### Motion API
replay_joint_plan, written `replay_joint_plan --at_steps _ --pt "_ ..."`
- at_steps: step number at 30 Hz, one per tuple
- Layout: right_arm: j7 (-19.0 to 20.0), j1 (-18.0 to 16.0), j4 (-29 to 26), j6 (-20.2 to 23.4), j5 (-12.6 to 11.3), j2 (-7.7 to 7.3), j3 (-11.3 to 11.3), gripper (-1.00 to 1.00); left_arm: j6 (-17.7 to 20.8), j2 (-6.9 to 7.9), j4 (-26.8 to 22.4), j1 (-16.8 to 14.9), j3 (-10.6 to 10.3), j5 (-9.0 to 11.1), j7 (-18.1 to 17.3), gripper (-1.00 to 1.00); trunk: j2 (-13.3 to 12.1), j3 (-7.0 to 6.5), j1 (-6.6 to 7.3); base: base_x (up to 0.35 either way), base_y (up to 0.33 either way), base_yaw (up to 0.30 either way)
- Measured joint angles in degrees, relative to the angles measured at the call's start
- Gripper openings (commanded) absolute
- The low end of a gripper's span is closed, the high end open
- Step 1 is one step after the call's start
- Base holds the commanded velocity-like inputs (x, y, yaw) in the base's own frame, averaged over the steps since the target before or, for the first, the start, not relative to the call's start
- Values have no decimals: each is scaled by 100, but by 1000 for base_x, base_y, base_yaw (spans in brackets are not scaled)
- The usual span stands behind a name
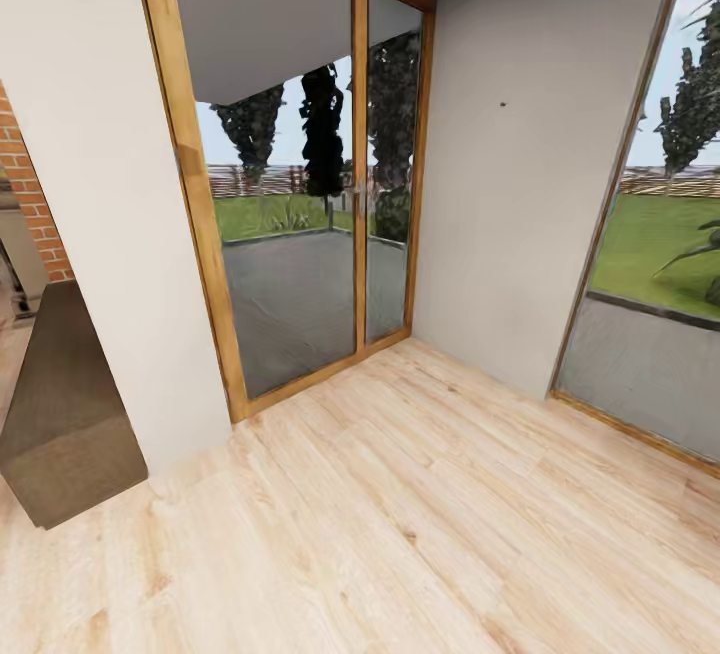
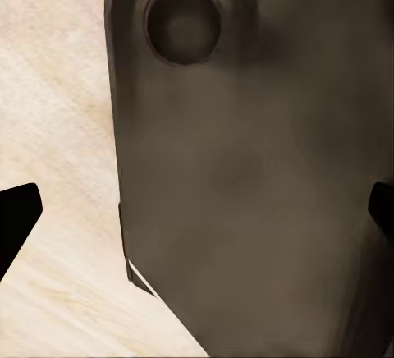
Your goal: In the kitchen, take the Vidalia onion out of the sink, dice it on the chopping board with the paring knife, put the diced onion into the bowl on the countertop, then place both the paring knife and the chopping board into the sink.
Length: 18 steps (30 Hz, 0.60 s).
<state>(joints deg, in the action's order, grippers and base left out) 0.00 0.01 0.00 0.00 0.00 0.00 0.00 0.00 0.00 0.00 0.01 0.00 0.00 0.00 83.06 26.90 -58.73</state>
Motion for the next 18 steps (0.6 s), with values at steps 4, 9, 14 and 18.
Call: replay_joint_plan --at_steps 4,9,14,18 --pt "-8 -87 -95 21 -15 128 -25 100 -8 80 -24 9 18 -16 0 100 0 -2 0 0 0 0" --pt "-6 -100 -108 17 -9 170 -10 100 -8 90 -17 10 13 -3 0 100 0 -2 0 0 0 0" --pt "-7 -104 -112 16 -9 182 -8 100 -8 90 -16 9 9 9 0 100 0 -2 0 0 0 0" --pt "-6 -103 -114 11 -8 184 -8 100 -8 88 -16 9 8 15 0 100 0 -2 0 0 0 0"
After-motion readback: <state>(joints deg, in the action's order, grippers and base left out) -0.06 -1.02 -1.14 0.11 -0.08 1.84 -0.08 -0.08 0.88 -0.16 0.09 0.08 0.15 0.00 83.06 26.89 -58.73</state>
